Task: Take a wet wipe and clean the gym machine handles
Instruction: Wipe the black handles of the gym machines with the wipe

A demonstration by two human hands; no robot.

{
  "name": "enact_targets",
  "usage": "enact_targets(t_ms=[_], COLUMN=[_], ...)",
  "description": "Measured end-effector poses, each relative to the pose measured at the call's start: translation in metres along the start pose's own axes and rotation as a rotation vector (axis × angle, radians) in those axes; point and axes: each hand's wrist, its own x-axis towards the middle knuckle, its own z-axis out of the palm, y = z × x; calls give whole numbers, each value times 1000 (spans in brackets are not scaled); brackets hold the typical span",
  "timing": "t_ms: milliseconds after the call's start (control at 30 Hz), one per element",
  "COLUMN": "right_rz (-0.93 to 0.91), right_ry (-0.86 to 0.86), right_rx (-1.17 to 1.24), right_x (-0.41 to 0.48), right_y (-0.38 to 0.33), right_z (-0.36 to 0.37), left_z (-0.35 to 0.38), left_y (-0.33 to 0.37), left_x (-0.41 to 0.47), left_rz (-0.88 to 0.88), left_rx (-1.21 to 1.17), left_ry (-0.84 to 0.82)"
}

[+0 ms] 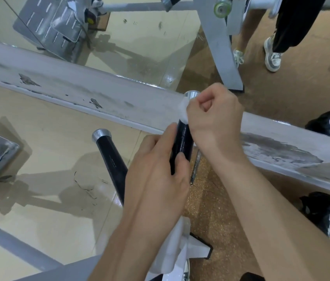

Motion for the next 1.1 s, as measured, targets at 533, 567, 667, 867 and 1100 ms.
enact_targets(t_ms=[533, 567, 667, 867, 1100], right_rz=[282, 253, 174, 188, 253], right_ry=[-262, -224, -41, -79, -225], right_rx=[564, 527, 426, 473, 440], right_x=[-21, -17, -2, 2, -25], right_y=[39, 39, 29, 27, 34], right_z=[-21, -20, -10, -8, -19], left_z=[12, 13, 16, 6, 12], left_y=[-2, -2, 1, 11, 5], left_x=[78, 82, 97, 85, 112], left_rz=[173, 159, 59, 169, -20], left_rx=[34, 26, 1, 212, 157], left_ry=[6, 38, 103, 40, -25])
